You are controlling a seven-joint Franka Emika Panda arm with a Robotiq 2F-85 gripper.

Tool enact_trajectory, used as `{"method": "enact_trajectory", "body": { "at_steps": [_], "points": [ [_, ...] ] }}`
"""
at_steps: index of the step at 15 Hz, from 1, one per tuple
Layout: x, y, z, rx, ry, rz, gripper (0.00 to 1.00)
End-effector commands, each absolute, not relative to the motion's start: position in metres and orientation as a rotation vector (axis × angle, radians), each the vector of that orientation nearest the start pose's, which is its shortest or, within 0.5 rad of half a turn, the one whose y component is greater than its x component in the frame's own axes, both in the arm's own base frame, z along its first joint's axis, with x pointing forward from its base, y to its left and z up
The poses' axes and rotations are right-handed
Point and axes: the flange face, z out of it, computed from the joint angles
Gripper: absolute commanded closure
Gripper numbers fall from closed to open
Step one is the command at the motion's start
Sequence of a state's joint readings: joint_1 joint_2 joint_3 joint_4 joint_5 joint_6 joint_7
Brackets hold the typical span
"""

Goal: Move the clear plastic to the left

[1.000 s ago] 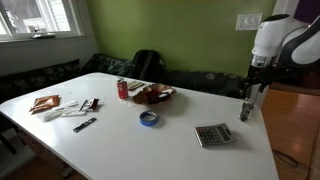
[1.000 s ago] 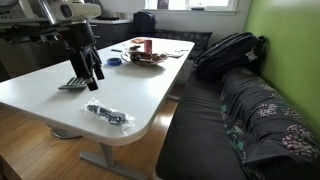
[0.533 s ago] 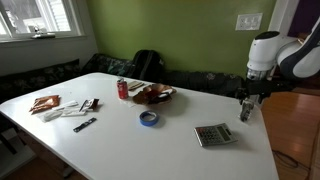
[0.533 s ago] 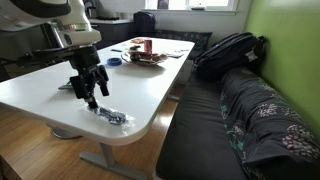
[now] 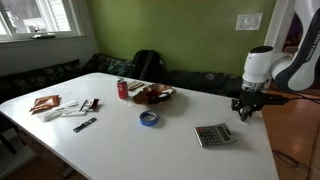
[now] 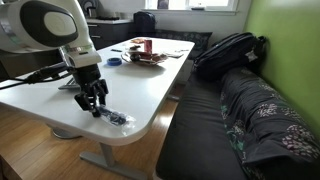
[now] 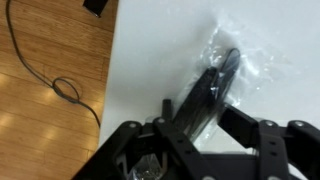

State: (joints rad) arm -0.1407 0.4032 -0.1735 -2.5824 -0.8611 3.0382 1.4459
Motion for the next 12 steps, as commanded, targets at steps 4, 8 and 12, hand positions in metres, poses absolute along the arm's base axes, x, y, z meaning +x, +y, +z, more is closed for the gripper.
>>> {"method": "enact_trajectory", "body": {
  "at_steps": [4, 8, 12],
  "points": [
    [0.423, -0.074, 0.130, -2.930, 1.352, -0.297, 0.99],
    [0.425, -0.026, 0.175, -2.968, 1.031, -0.391, 0.98],
    [0.417, 0.067, 0.217, -2.982, 0.664, -0.475, 0.98]
  ]
}}
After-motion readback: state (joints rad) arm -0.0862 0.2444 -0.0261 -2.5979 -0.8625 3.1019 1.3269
